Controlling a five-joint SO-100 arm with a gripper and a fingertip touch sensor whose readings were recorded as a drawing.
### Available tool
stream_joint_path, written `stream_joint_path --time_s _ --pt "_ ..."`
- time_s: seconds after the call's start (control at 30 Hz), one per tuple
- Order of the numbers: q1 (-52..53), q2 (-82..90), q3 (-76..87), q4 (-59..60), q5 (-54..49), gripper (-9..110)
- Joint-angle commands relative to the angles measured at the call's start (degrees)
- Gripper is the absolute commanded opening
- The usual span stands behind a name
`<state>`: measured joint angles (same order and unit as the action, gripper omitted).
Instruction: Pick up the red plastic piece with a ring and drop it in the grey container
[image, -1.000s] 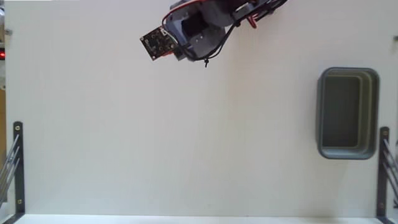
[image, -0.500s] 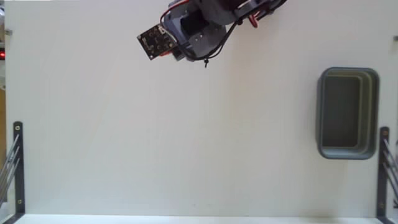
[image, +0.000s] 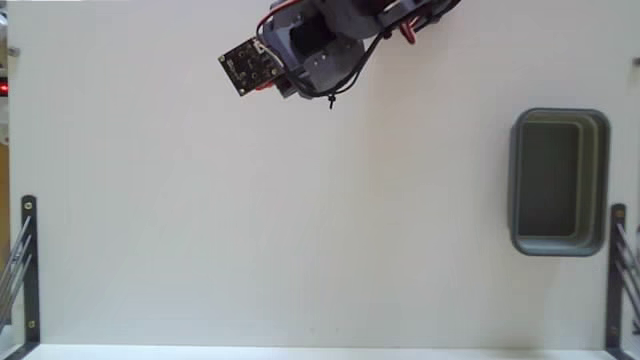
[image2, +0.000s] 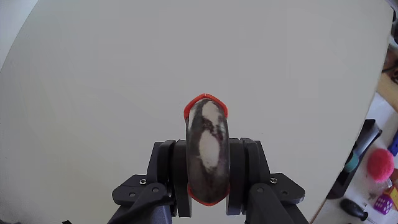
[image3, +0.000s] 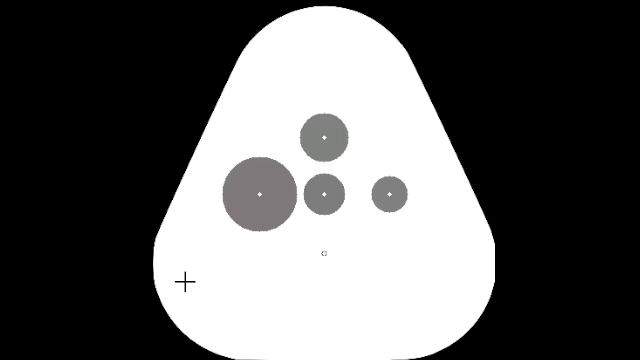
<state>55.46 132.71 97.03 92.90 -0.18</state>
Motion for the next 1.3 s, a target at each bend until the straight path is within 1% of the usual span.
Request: stream_joint_path --time_s 0.0,0.27,0.57,1.0,1.27 --pt "0.8 0.5 -2.5 0.2 0.2 29" --pt "-0.2 0.1 -2.8 0.1 0.2 29" --pt "-5.7 -2.3 -4.5 -0.6 0.2 29" --pt "-20.2 -8.4 -8.9 -2.3 0.2 29" --pt "-32.0 -13.5 -12.5 -3.8 0.2 29"
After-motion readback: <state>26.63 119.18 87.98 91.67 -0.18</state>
